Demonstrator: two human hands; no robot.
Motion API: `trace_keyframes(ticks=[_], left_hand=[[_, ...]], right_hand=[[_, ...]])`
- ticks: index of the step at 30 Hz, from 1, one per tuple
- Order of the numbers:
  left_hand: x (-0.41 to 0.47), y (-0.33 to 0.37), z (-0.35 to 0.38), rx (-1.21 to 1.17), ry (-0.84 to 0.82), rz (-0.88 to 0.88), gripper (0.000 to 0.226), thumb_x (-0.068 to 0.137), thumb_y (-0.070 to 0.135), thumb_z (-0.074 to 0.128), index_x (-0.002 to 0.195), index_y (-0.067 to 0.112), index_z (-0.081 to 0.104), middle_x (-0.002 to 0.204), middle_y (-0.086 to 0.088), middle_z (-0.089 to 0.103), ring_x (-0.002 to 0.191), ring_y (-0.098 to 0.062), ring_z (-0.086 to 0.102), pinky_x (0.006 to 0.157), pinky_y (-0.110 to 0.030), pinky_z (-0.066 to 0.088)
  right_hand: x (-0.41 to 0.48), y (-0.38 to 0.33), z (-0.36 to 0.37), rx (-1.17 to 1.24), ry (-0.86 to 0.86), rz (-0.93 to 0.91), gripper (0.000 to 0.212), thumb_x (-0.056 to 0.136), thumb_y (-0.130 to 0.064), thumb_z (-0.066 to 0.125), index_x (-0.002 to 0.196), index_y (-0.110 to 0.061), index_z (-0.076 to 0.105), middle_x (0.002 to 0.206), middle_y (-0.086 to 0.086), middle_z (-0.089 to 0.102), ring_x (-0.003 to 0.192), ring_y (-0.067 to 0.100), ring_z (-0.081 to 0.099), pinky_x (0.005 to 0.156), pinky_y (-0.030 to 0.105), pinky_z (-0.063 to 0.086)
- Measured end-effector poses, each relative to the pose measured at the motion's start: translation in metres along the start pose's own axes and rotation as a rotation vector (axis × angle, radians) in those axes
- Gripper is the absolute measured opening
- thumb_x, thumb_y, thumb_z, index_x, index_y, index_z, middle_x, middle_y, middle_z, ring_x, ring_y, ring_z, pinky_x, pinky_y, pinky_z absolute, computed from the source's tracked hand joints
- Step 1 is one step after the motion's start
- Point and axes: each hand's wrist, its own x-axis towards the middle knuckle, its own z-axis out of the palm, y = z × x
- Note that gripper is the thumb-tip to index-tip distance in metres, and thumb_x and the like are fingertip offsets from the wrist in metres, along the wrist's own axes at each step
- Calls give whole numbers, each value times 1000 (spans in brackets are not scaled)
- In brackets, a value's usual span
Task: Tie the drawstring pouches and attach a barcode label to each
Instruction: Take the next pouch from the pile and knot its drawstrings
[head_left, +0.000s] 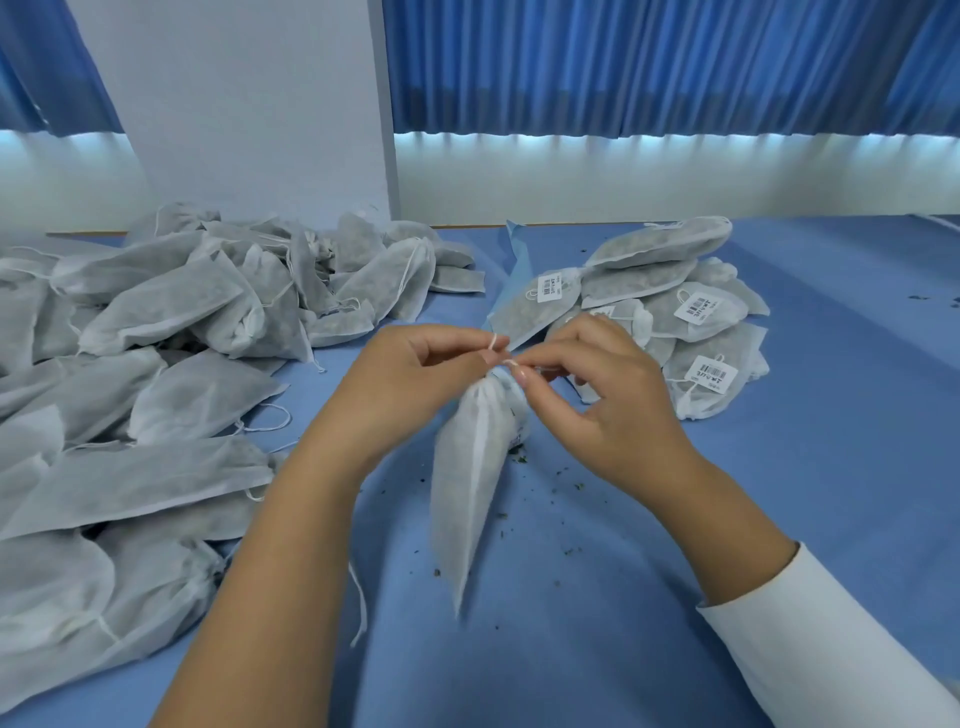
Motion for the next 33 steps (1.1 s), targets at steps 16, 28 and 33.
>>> trace_keyframes(ticks=[16, 28, 33], left_hand=[[-1, 2, 13, -170, -277, -122, 19, 80, 29, 61, 69, 25, 75, 79, 5, 70, 76, -10, 61, 78, -27, 44], [3, 2, 12, -204, -187, -76, 19, 78, 25, 58, 65, 27, 73, 73, 8, 67, 65, -5, 54, 72, -27, 39], [1, 2, 13, -167, -179, -87, 13, 75, 28, 62, 69, 27, 73, 74, 8, 65, 65, -3, 53, 76, -28, 38]], right_hand=[[6, 1, -2, 255, 5, 521, 26, 83, -9, 73, 103, -25, 66, 97, -11, 55, 87, 4, 53, 74, 15, 42], [8, -8, -7, 769, -93, 513, 21, 83, 8, 70, 92, -8, 60, 91, 3, 71, 80, 11, 64, 73, 21, 52], [5, -10, -3, 674, -103, 473, 19, 82, 6, 71, 91, -9, 63, 88, -8, 67, 78, 7, 62, 64, 24, 50]])
